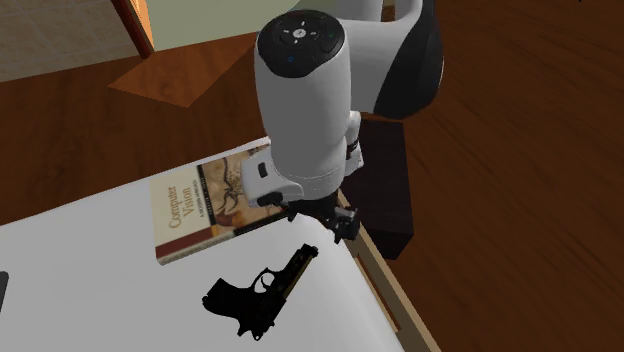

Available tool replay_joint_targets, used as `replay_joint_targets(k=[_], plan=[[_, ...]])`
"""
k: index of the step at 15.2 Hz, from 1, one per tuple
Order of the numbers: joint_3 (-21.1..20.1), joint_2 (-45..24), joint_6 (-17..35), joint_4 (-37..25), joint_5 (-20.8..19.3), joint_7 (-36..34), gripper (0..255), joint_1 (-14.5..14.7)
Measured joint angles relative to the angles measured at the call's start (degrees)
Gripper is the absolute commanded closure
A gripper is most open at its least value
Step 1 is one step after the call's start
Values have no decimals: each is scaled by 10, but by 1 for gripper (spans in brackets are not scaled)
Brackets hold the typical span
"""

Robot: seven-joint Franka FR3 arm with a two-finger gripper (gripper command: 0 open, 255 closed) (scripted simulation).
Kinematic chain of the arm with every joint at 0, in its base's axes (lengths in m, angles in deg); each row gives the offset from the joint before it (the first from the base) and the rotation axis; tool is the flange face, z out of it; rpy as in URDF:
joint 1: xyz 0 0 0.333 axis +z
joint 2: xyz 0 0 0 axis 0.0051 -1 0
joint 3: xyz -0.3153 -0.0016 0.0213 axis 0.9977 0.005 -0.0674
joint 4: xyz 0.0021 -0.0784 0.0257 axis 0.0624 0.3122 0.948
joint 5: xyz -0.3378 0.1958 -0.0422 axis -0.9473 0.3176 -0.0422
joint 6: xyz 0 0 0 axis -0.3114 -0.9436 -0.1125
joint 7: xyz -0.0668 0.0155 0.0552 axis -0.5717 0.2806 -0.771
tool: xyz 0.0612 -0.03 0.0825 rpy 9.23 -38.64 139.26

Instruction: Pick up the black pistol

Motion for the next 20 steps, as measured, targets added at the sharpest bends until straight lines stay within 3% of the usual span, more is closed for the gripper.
replay_joint_targets(k=[6, 14, 15, 20], plan=[[8, -116, 92, -30, -11, -31, 0, -20], [11, -160, 158, -8, -10, -31, 0, -24], [11, -161, 160, -8, -10, -31, 255, -23], [11, -162, 161, -7, -10, -32, 255, -23]])
